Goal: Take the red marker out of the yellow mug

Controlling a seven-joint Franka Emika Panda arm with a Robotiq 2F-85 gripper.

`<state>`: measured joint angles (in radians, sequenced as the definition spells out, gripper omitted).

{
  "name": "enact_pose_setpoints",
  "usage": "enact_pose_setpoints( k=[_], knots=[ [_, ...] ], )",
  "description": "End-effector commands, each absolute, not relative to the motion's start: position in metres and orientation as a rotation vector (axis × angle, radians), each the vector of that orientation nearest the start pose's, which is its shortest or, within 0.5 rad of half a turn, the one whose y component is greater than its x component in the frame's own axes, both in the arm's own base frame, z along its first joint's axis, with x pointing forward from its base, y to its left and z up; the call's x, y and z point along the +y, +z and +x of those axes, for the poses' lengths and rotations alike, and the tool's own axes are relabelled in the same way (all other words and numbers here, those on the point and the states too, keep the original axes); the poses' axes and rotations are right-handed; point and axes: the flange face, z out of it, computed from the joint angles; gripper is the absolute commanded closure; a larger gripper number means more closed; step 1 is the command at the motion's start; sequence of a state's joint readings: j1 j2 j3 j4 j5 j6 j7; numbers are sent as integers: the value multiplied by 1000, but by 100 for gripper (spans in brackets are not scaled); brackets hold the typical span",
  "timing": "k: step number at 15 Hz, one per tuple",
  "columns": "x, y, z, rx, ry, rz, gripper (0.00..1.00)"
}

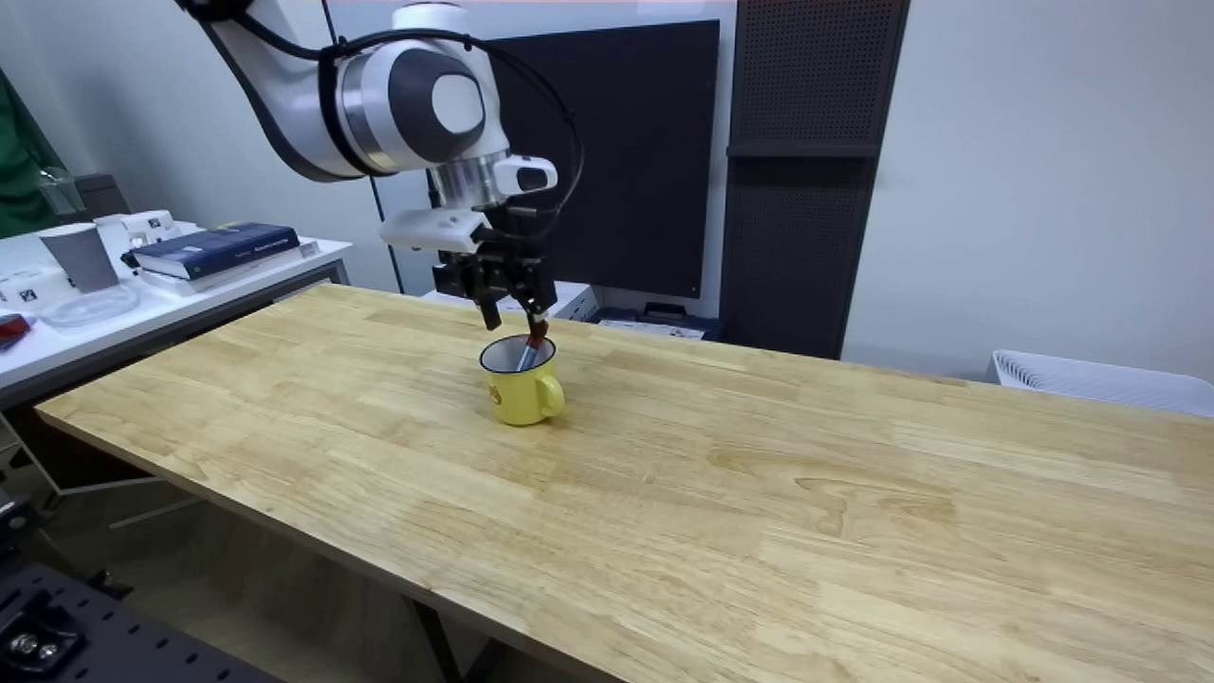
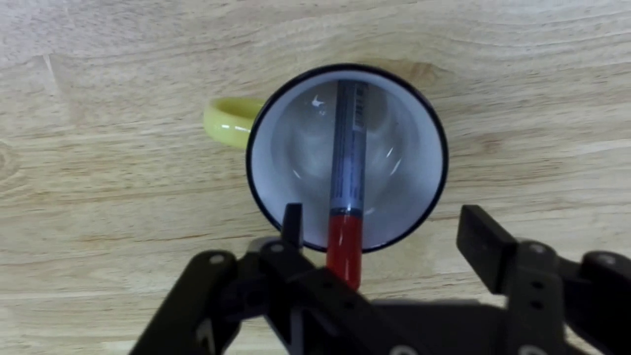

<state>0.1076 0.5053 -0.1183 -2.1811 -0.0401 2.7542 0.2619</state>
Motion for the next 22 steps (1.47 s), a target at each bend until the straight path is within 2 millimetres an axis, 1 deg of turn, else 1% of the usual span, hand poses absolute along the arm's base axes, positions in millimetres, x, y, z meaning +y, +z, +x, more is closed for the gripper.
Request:
enact_pose_setpoints(
  k=[1, 5, 7, 8, 9, 10, 11, 14, 17, 19, 22],
  knots=[
    [-12, 177, 544, 469, -173, -3178, 49],
    [-35, 178, 535, 522, -191, -3185, 75],
    [-43, 178, 535, 493, -195, -3197, 89],
    [-42, 178, 537, 466, -189, -3206, 45],
    [-41, 179, 538, 432, -187, -3212, 49],
    [-39, 180, 541, 403, -183, -3220, 49],
    [-36, 181, 542, 375, -182, -3221, 44],
    [-34, 187, 547, 315, -190, -3235, 22],
    [-35, 192, 553, 271, -206, -3234, 3],
    [-34, 192, 557, 237, -208, -3231, 0],
    [-30, 188, 561, 193, -195, -3221, 0]
  ],
)
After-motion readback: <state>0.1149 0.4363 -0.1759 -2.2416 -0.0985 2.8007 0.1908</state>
